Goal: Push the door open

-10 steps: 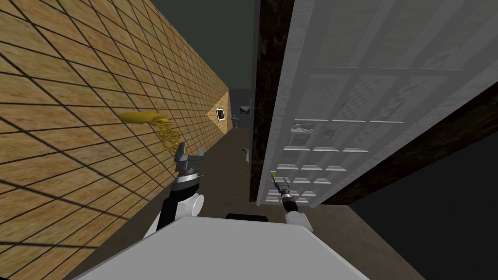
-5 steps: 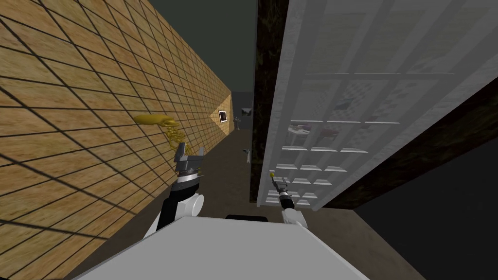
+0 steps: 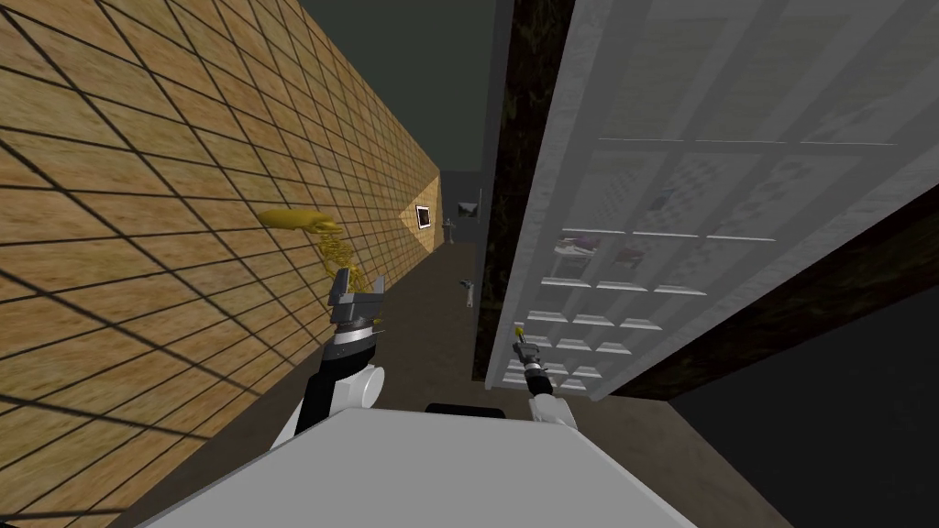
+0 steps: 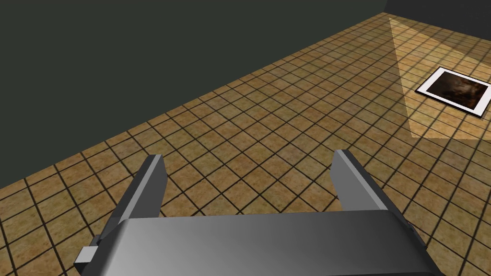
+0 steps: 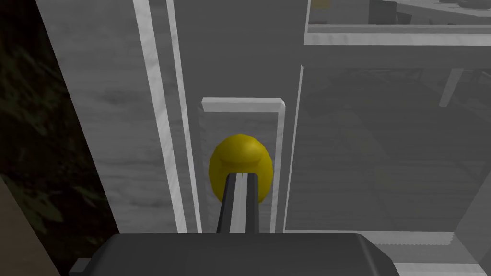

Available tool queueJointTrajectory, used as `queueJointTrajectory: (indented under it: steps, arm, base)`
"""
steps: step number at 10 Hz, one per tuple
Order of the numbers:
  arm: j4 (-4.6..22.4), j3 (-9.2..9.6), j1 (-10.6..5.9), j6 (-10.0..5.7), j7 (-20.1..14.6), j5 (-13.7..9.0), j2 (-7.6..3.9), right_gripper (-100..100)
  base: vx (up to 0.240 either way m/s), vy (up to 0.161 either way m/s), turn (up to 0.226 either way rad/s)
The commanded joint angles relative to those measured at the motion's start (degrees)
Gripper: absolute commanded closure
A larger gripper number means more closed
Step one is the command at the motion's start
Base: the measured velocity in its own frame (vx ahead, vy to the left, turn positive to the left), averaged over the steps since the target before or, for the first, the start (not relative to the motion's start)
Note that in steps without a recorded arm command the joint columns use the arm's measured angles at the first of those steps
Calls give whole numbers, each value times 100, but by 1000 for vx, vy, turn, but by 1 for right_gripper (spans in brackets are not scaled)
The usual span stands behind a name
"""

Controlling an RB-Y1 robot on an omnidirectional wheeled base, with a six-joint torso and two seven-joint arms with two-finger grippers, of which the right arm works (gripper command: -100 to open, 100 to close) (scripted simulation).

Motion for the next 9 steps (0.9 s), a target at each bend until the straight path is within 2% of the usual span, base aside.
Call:
queueJointTrajectory:
  steps: [1,2,4,5,7,8,9]
  arm:
    - [-38,-43,-27,-27,1,-25,-69,100]
    - [-14,19,-5,35,-20,4,-140,-100]
    - [-33,42,-13,76,-47,9,-206,-100]
    - [-43,55,-17,99,-62,11,-197,-100]
    - [-62,77,-25,140,-88,15,-97,-100]
    - [-72,89,-28,161,-102,17,7,-100]
    - [-40,74,-24,165,-74,10,-46,-100]
  base:
    - [1,-7,6]
    - [-118,23,-13]
    - [-184,7,-27]
    - [-198,-12,-22]
    - [-191,7,-21]
    - [-210,-12,-17]
    - [-102,-3,-3]
